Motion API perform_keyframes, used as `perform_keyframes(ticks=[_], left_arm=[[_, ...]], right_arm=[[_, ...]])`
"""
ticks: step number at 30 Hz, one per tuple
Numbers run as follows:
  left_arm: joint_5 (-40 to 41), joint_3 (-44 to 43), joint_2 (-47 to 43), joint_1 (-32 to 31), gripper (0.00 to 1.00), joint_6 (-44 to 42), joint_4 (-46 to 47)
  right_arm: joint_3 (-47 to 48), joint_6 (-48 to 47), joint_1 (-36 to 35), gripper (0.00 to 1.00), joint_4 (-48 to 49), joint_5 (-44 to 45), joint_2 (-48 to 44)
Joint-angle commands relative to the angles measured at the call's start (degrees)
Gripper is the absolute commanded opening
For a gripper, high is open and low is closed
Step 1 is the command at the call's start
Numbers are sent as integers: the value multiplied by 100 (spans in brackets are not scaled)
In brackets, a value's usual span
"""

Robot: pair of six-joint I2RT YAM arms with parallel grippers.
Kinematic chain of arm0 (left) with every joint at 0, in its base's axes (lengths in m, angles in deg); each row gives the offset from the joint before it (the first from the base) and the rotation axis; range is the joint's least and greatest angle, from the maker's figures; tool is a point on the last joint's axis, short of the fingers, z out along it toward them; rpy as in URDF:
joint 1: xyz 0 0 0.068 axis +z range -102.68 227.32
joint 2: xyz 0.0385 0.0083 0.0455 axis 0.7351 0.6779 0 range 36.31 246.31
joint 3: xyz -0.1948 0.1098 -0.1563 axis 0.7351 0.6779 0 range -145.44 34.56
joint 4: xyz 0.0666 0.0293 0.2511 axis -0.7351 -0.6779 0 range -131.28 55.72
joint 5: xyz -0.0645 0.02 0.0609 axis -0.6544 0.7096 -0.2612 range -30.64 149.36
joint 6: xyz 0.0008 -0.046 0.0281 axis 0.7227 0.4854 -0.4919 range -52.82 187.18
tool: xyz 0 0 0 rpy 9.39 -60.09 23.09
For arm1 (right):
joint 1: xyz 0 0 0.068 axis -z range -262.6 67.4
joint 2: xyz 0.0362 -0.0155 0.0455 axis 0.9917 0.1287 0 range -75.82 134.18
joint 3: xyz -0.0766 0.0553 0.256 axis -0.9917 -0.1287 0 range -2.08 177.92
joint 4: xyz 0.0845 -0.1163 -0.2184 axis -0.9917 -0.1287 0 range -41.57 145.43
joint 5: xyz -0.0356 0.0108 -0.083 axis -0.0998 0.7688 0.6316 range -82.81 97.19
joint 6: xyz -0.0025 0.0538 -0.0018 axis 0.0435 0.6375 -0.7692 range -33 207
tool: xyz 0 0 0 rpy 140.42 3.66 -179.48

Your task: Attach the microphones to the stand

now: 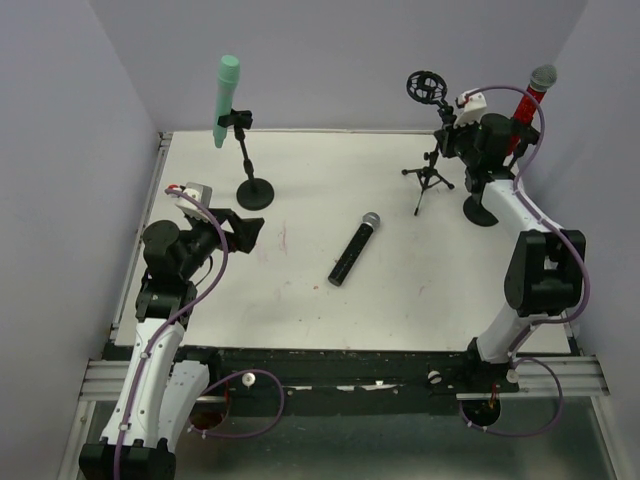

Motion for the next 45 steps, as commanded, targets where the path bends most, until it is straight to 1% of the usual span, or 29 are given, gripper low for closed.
perform_keyframes(ticks=[1,4,6,8,9,14,16,17,20,23,25,29,33,36,40,42,44,45], left_arm=[[-258,-14,-14,-18,98,-71,74],[-426,-23,48,-27,98,121,171],[-583,-32,127,-18,98,298,189],[-978,-49,206,-18,98,359,215],[-1223,-49,250,-27,98,438,415],[-2121,-14,513,-62,98,921,952],[-2271,-101,680,-202,99,993,919],[-2254,-172,742,-325,98,923,762],[-2018,-313,830,-720,98,589,348],[-1553,-409,918,-1194,98,308,-56],[-1044,-567,1128,-1677,98,45,-495],[-24,-998,1962,-2802,98,-360,-1550],[864,-1542,2832,-3628,98,-387,-2315],[1515,-1841,3430,-4148,98,-230,-2536],[1727,-2140,4072,-4649,98,16,-2492],[1736,-2316,4336,-4913,98,113,-2396],[1893,-2492,4608,-5142,98,184,-2343],[1964,-2554,4731,-5255,98,219,-2316]], right_arm=[[-110,-36,-30,10,152,-386,-169],[-321,122,-30,6,-137,-956,-661],[-453,271,-30,6,-462,-1518,-1021],[-689,368,-30,6,-717,-2089,-1434],[-804,377,-22,5,-858,-2344,-1680],[-1525,-113,-57,5,-1815,-3277,-2551],[-1771,-368,-92,6,-2184,-3445,-2876],[-1859,-517,-92,5,-2360,-3489,-3017],[-2088,-808,-92,5,-2721,-3428,-3360],[-2307,-862,-101,5,-2801,-3244,-3562],[-2448,-722,-101,6,-2687,-3051,-3642],[-2571,-598,-101,5,-2581,-2594,-3765],[-2607,-957,-92,4,-2941,-2733,-3888],[-2650,-1344,-22,1,-3266,-2743,-4002],[-2870,-1345,14,2,-3267,-2698,-4116],[-2984,-1328,14,9,-3258,-2795,-4143],[-3037,-1336,22,22,-3267,-2813,-4178],[-3046,-1319,31,31,-3267,-2804,-4196]])
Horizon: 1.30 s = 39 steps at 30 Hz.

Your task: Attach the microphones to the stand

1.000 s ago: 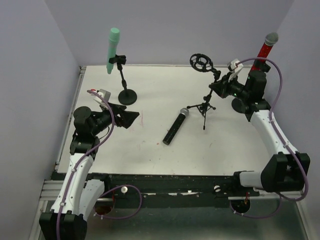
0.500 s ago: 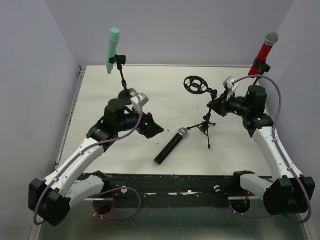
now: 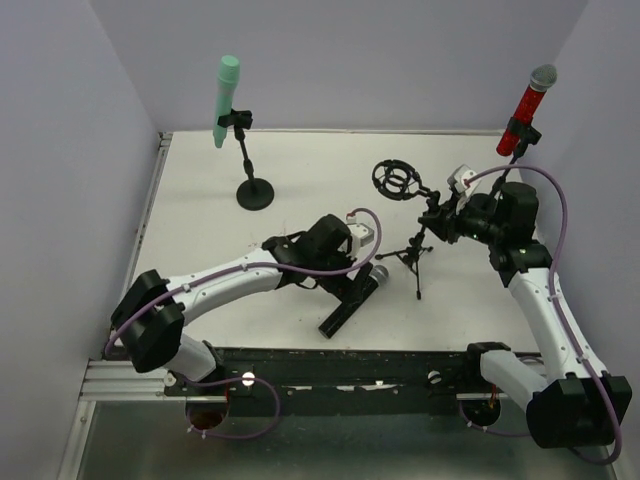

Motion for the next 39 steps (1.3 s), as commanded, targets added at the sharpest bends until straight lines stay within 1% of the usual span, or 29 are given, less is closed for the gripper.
perform_keyframes(ticks=[1,4,5,7,10,13,14,15,17,19,20,22,23,24,27,28,31,37,38,39], left_arm=[[681,-427,542,-487,98,258,9],[1024,-463,894,-663,98,381,88],[1042,-472,973,-690,96,451,123],[1016,-393,1088,-760,94,583,264],[1104,-366,1263,-927,88,715,361],[1192,-401,1448,-1050,84,803,352],[1192,-410,1501,-1085,80,830,335],[1383,-436,1554,-1094,78,865,317],[1420,-463,1641,-1121,75,883,247],[1490,-463,1686,-1164,74,865,186],[1517,-446,1712,-1182,69,830,168],[1578,-428,1730,-1182,63,804,98],[1622,-410,1756,-1191,63,795,71],[1675,-384,1756,-1191,60,769,54],[1894,-323,1756,-1191,59,733,-25],[1939,-305,1756,-1191,56,707,-26],[1992,-235,1765,-1191,56,663,9],[1842,-217,1879,-1191,56,601,71],[1834,-191,1862,-1191,51,584,106],[1834,-156,1827,-1191,41,575,132]], right_arm=[[-279,-167,60,37,-467,120,10],[-253,-88,77,59,-458,121,-25],[-253,-79,86,67,-467,94,-34],[-270,-18,95,80,-432,85,-52],[-279,70,121,88,-380,103,-61],[-279,114,139,91,-362,120,-70],[-270,123,130,92,-362,112,-78],[-279,141,130,91,-362,112,-78],[-279,149,130,92,-362,85,-78],[-279,167,139,92,-353,85,-78],[-288,176,130,92,-336,94,-78],[-297,185,130,93,-318,120,-78],[-297,193,139,93,-309,129,-87],[-288,202,130,94,-309,120,-78],[-297,211,130,95,-309,112,-87],[-305,202,139,95,-318,103,-78],[-306,211,139,96,-309,77,-78],[-305,220,130,99,-318,59,-78],[-306,228,130,100,-327,33,-87],[-306,211,130,100,-335,15,-78]])
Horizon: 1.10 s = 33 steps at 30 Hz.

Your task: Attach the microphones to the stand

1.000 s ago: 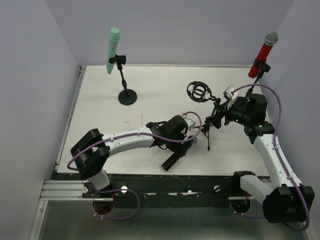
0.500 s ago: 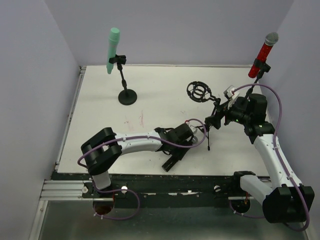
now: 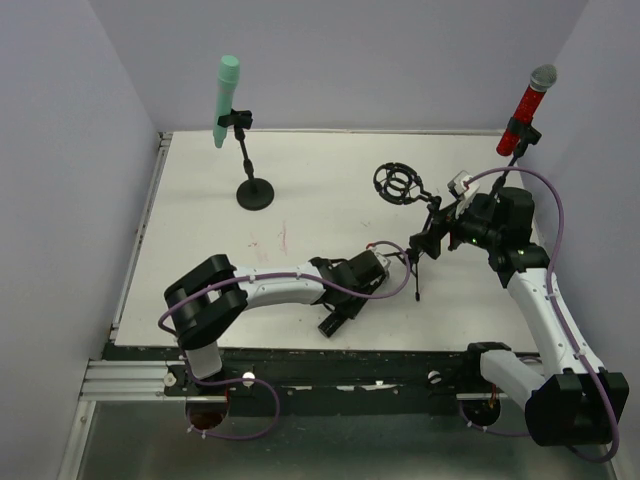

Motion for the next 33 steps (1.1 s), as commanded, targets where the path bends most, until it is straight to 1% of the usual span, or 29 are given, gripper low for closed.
perform_keyframes(ticks=[1,3,8,11,14,17,20,23,26,29,33], left_arm=[[137,164,28,-32,27,-103,36],[182,251,-86,-32,17,-137,124],[313,568,-674,-32,0,-138,177],[296,822,-1271,-32,0,-129,247],[226,1060,-1878,11,0,-120,335],[103,1279,-2528,151,0,-59,423],[-11,1456,-3161,327,0,12,537],[58,1447,-3732,451,0,-6,503],[164,1272,-4339,469,0,-199,467],[173,965,-4787,469,0,-453,476],[42,394,-5070,469,0,-866,353]], right_arm=[[-61,32,21,100,-12,-40,-80],[-52,-3,21,100,-56,-101,-72],[114,-91,161,100,-319,-40,-63],[465,-257,170,100,-836,188,-63],[966,-609,170,100,-1530,679,-72],[1301,-969,170,100,-2093,1084,-159],[1617,-1224,179,100,-2647,1296,-282],[1828,-1392,179,100,-3087,1646,-423],[2022,-1567,179,100,-3421,1929,-581],[2495,-1752,179,100,-3947,1649,-564],[3339,-2147,179,100,-4765,473,-336]])
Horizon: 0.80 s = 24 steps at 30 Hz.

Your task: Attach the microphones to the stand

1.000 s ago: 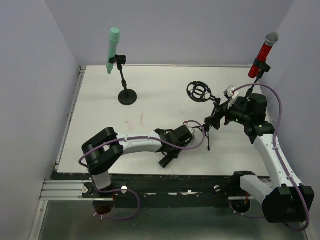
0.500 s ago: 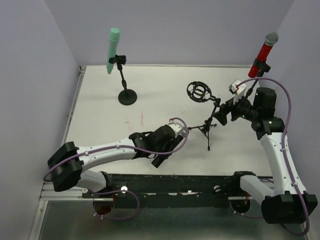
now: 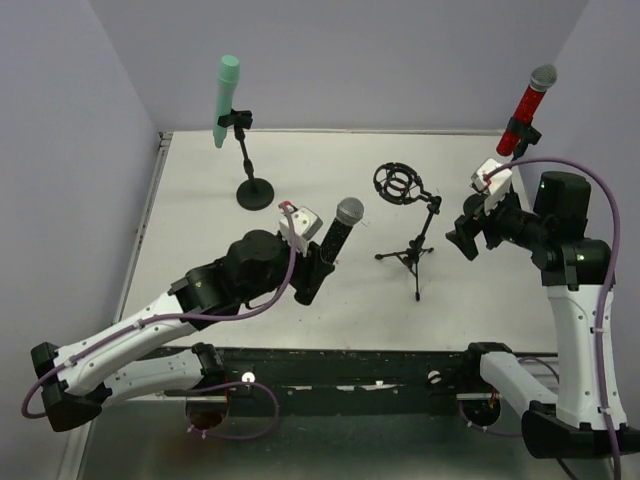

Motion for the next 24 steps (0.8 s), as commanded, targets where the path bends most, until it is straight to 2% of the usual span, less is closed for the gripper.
perform_keyframes(ticks=[1,6,10,13,16,18,21,24], left_arm=[[-144,-789,-347,9,0,-596,108],[-891,-1659,-23,1,0,-974,529],[-1313,-2625,732,1,0,-1071,925],[-1595,-3355,1409,1,0,-949,1118],[-1823,-3979,2007,1,0,-782,1075],[-1912,-4349,2385,1,0,-694,987],[-2061,-4648,2720,1,0,-527,978],[-2210,-4798,2913,1,0,-351,1057]], right_arm=[[962,-554,26,100,-1219,-1307,219],[2016,-486,26,100,-1572,-3075,860],[2702,129,26,100,-1344,-4472,1493],[3212,743,17,100,-1002,-5063,1898],[3477,1780,17,100,-64,-5362,2022],[3329,2719,26,100,858,-5494,1935],[2706,4590,17,100,2973,-5451,1619],[2634,5201,17,100,3349,-5390,1618]])
